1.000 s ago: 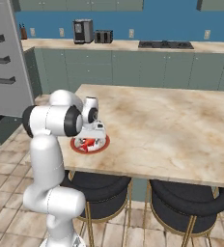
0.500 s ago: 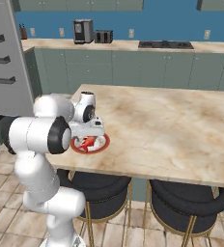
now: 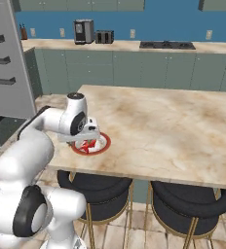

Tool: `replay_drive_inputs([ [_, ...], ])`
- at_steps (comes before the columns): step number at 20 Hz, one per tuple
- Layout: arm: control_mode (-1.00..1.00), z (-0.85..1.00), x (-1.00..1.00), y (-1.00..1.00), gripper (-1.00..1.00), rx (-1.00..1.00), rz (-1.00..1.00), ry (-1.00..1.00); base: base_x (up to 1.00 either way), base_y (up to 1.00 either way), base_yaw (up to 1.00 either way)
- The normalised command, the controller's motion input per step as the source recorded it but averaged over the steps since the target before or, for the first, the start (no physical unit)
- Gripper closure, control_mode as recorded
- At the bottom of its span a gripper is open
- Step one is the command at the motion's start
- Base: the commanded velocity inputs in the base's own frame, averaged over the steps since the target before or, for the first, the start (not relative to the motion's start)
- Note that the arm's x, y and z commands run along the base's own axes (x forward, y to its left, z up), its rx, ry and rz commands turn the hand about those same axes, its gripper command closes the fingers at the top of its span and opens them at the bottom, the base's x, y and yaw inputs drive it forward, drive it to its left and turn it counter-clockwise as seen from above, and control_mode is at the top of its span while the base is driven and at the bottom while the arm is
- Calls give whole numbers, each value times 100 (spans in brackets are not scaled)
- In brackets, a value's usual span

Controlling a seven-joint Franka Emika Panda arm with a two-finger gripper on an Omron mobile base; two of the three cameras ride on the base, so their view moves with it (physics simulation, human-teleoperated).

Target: Take the fish from the fridge and place it on the digital scale on the counter by the fridge. Wait a few seconds for a reading, then move it to the plate on the dining counter.

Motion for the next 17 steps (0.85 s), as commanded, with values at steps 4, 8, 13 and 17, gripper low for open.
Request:
replay_drive_inputs([
  [4, -100, 91, -100, 0, -100, 0, 0, -10, 0, 0, 0],
  [8, -100, 84, -100, 0, -100, 0, 0, -2, 0, 0, 0],
  [13, -100, 78, -100, 0, -100, 0, 0, 0, 0, 0, 0],
  [17, -100, 69, -99, 0, -100, 0, 0, 0, 0, 0, 0],
])
